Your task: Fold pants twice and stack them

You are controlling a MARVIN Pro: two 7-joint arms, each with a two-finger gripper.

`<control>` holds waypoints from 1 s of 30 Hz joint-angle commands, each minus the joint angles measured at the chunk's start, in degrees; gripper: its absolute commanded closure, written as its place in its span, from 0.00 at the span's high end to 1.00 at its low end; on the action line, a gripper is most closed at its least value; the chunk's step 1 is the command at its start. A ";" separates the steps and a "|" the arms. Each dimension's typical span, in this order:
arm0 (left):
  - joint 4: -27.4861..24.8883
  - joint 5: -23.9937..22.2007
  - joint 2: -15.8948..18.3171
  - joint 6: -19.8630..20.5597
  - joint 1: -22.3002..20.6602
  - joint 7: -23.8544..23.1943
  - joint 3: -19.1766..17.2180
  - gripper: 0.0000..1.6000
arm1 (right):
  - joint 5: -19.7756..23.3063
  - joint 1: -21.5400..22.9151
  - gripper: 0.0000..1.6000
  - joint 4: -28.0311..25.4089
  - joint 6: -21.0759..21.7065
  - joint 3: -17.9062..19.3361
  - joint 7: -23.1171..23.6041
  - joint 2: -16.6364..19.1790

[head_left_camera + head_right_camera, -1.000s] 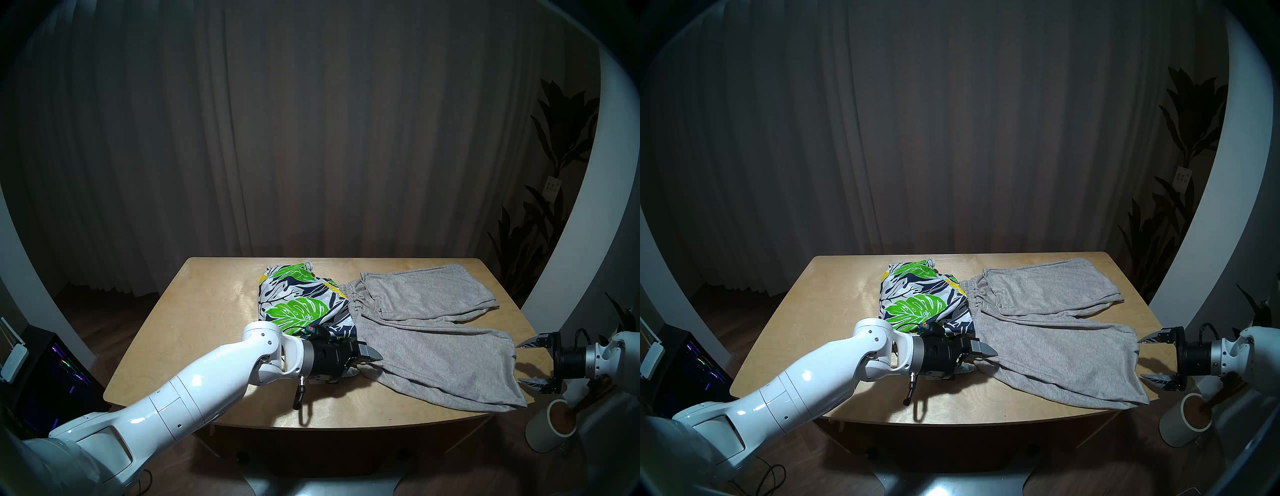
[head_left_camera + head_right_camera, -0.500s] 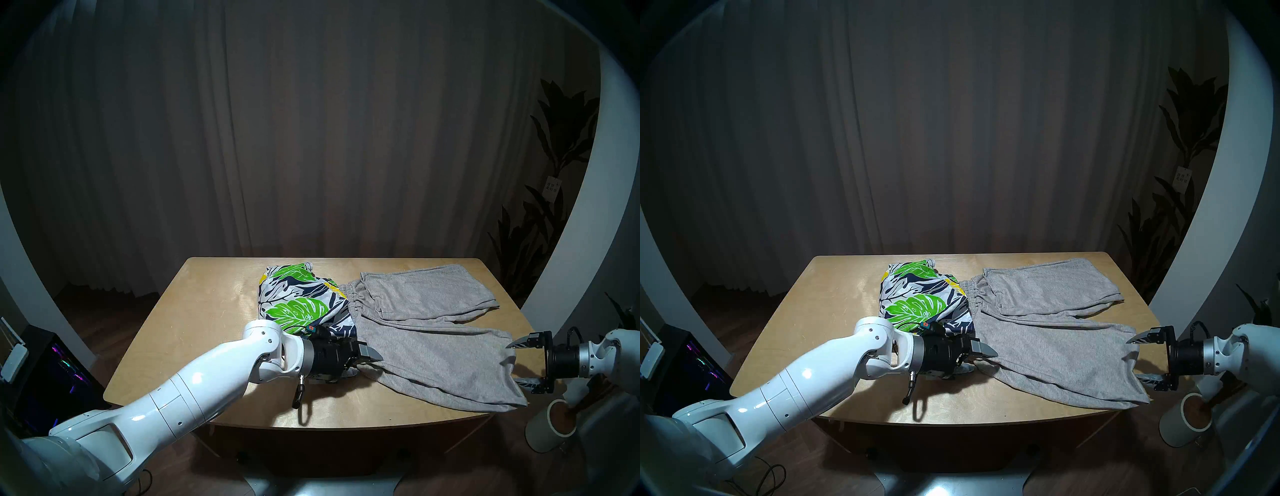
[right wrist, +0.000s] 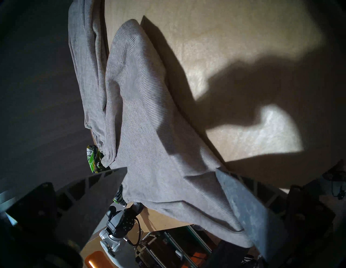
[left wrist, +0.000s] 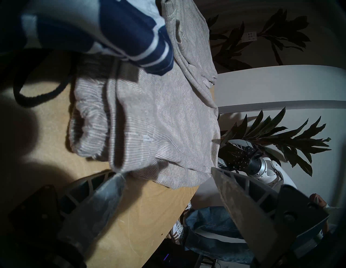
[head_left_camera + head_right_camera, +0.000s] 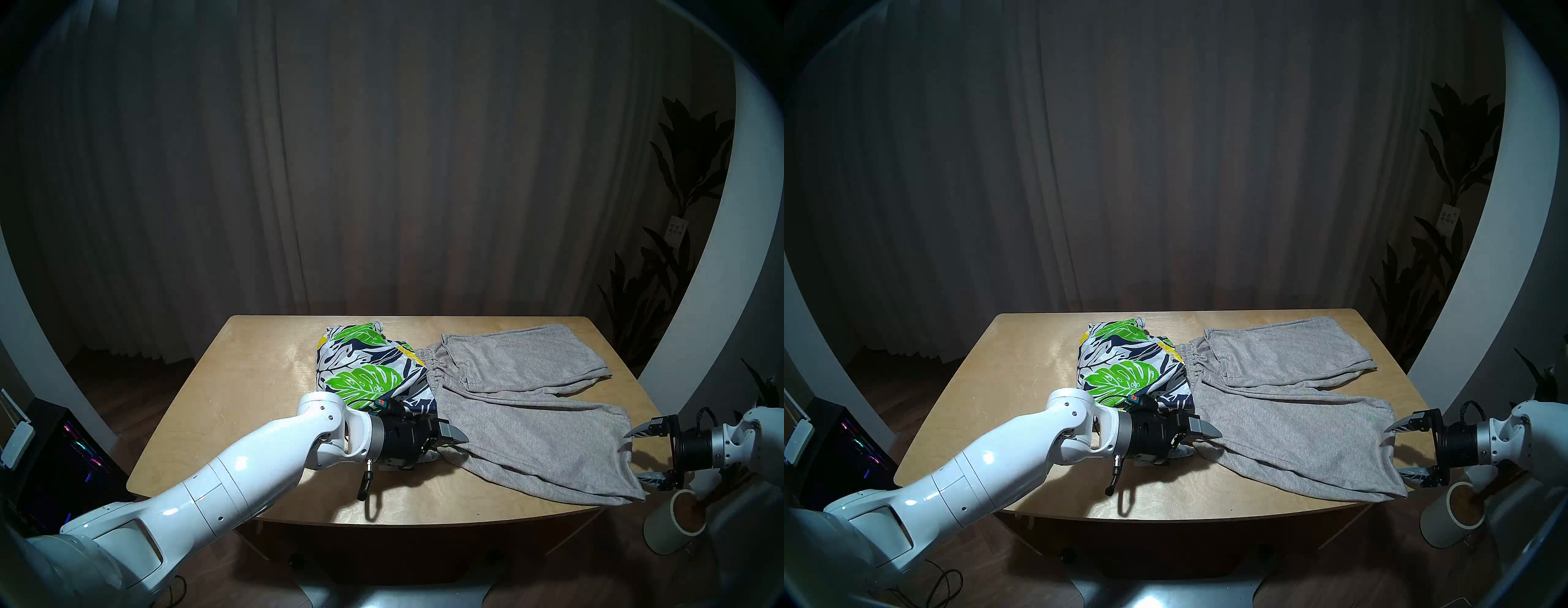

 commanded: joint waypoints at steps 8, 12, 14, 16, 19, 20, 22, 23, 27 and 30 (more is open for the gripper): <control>0.98 0.25 0.02 0.32 0.23 0.21 0.48 1.00 | -2.04 -0.87 1.00 1.15 0.00 1.81 0.55 0.44; 1.09 0.28 -0.11 0.37 0.14 0.25 0.50 1.00 | -3.02 -1.30 1.00 0.85 0.00 2.13 0.76 0.44; 1.14 0.29 -0.19 0.42 0.09 0.25 0.51 1.00 | -3.59 -1.62 1.00 0.28 0.00 2.24 0.97 0.44; 1.15 0.29 -0.21 0.44 0.07 0.26 0.52 1.00 | -3.75 -1.72 1.00 0.03 0.00 2.24 1.03 0.44; 1.22 0.30 -0.28 0.50 0.05 0.28 0.54 1.00 | -4.33 -2.11 1.00 -0.67 0.00 2.30 1.22 0.45; 1.27 0.31 -0.28 0.51 0.04 0.29 0.54 1.00 | -4.49 -2.26 1.00 -0.90 0.00 2.28 1.27 0.45; 1.35 0.33 -0.30 0.55 0.01 0.32 0.55 1.00 | -4.87 -2.53 1.00 -1.39 0.00 2.29 1.40 0.46; 1.39 0.34 -0.31 0.57 0.00 0.32 0.55 1.00 | -5.03 -2.65 1.00 -1.60 0.00 2.29 1.48 0.47; 1.59 0.44 -0.43 0.70 -0.11 0.46 0.66 1.00 | -5.78 -3.26 1.00 -2.66 0.00 2.32 1.87 0.50; 1.83 0.48 -0.54 0.71 -0.14 0.60 0.72 1.00 | -6.26 -3.60 1.00 -3.42 0.00 2.39 2.17 0.53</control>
